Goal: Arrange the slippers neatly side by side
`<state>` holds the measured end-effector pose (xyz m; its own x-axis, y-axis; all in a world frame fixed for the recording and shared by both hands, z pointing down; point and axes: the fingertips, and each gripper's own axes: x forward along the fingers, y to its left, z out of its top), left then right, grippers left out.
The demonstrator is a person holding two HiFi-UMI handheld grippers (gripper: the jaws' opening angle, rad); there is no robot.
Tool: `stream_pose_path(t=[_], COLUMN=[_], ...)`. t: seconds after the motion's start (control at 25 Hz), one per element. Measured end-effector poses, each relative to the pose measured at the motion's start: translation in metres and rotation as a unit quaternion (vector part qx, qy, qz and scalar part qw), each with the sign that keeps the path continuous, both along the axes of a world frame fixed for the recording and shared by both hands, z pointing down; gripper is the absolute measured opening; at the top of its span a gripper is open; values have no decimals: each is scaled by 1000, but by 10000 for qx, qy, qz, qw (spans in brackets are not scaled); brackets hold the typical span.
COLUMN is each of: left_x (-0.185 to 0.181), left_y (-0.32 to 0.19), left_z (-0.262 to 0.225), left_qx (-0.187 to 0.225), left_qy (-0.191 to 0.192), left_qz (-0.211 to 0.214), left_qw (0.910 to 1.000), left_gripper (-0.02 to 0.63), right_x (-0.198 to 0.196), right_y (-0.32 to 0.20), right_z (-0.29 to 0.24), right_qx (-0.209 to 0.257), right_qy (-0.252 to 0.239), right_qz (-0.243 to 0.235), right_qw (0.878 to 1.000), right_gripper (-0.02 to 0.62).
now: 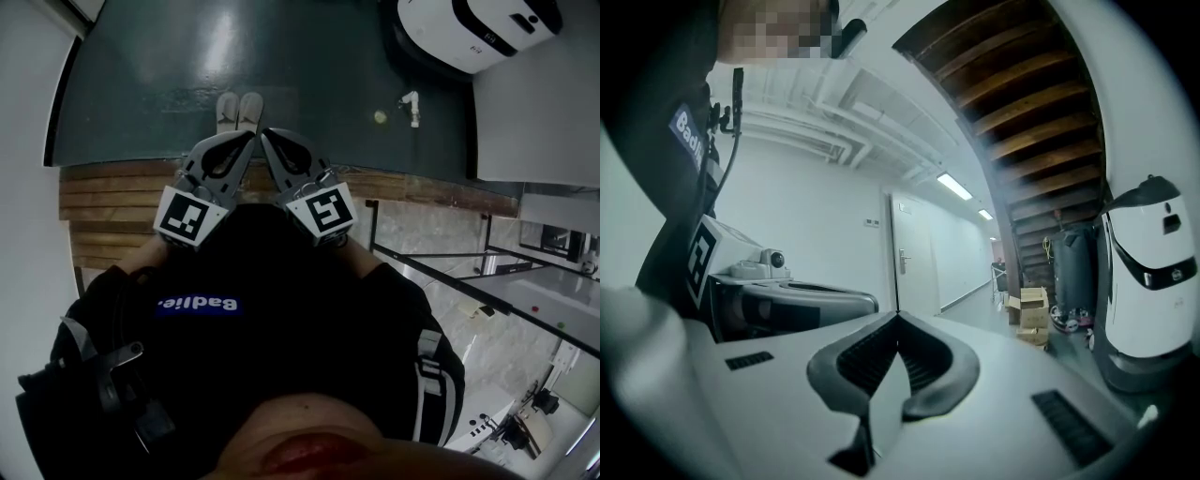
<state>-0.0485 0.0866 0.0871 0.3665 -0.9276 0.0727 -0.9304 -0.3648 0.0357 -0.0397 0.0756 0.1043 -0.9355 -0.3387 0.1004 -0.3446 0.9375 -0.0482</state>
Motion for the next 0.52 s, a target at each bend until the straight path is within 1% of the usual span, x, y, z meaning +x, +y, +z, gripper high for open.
stream_pose_path(t=[0.36,0.52], left_x=[-1,-3], left_y=[7,10], left_z=[-1,3], left_qx=[5,-38], left_qy=[-46,-49], left_qz=[56,54], left_qw=[10000,10000], left_gripper=[2,2], right_x=[-3,-7], right_y=[6,9], right_z=[0,-2], right_qx=[-53,36], right_qy=[38,57], right_qz=[-12,-41], right_qw=[10000,10000], right_gripper=[-1,-2])
